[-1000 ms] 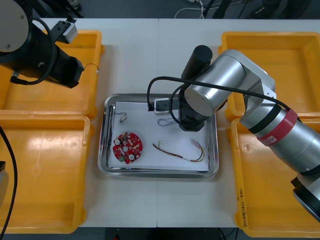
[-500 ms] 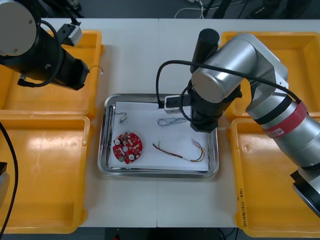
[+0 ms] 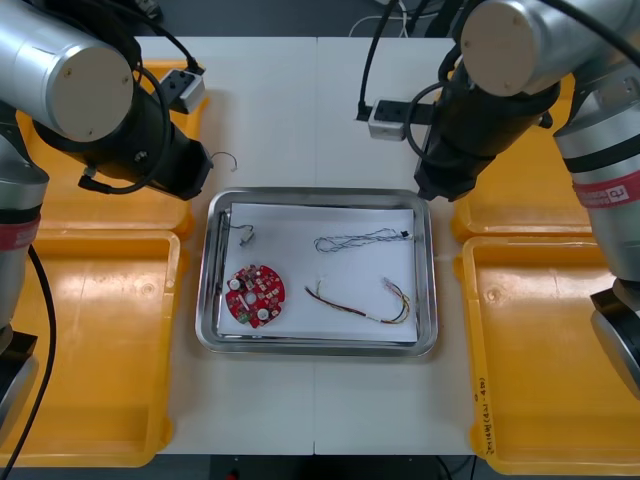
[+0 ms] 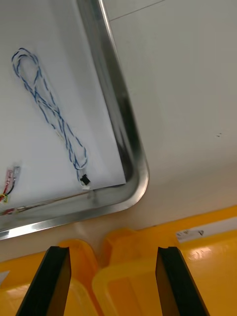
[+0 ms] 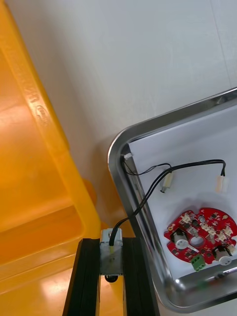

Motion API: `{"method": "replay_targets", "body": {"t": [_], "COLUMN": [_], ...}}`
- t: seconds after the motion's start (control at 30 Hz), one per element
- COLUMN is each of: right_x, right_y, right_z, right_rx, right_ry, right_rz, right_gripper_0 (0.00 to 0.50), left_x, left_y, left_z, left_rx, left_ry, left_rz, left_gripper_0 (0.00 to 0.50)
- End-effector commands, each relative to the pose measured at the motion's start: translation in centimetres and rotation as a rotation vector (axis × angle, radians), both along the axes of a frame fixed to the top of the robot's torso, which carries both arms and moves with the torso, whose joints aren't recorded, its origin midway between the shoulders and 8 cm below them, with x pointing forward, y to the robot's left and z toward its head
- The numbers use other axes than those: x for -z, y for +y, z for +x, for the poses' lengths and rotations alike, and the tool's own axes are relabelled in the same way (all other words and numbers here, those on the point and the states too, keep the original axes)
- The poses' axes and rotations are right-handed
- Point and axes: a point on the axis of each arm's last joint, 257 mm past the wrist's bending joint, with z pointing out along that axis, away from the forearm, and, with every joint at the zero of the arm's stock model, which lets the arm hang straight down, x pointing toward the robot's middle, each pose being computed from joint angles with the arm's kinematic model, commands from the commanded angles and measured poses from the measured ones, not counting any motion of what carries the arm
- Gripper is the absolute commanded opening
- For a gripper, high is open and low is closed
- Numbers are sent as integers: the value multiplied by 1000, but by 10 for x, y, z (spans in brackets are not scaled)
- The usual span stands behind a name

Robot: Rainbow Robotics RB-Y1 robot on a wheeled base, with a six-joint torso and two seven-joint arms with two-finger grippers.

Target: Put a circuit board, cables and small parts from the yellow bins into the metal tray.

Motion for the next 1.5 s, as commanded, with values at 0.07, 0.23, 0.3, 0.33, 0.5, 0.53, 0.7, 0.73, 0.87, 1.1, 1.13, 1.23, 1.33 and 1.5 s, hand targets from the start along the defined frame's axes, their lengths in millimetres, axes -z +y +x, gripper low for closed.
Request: {"method": "replay_targets", "body": {"t": [0.07,0.23,0.3,0.33,0.5,0.53,0.7,0.73,0.87,1.1,1.13,1.23,1.33,1.5], "right_x": [-68,-86,-91,-94,-96,-97,-100,-100,-99,-84,-82,-75,-70,-54], "right_y": [-45,-81,-97,-104,-132,-136,-169,-172,-196,-223,-226,-234,-239,-239], "right_z": [20,24,25,25,22,22,15,14,2,-15,-17,-22,-28,-41], "right_rx": [101,171,209,226,300,312,441,456,571,766,797,869,928,1013], "right_ry": [-125,-152,-161,-164,-163,-165,-155,-149,-120,-56,-49,-32,-26,-10], "right_rz": [44,42,45,49,79,81,137,147,212,321,339,380,408,426], "right_gripper_0": [500,500,500,500,500,500,500,500,500,500,500,500,500,500], "left_x": [15,26,32,34,46,48,68,70,85,103,106,113,117,126], "left_y": [-31,-46,-54,-59,-74,-76,-81,-81,-82,-87,-88,-92,-91,-93], "left_z": [-14,-15,-15,-15,-13,-12,-1,1,11,18,19,20,21,19], "left_rx": [-127,-146,-152,-156,-163,-160,-173,-175,-187,-188,-187,-182,-184,-184], "left_ry": [30,26,22,21,17,13,5,2,-6,-5,-4,-5,-1,-1], "left_rz": [-77,-77,-77,-82,-101,-98,-88,-86,-78,-83,-85,-88,-85,-99], "left_gripper_0": [1,0,1,0,0,0,1,1,0,1,0,0,0,3]}}
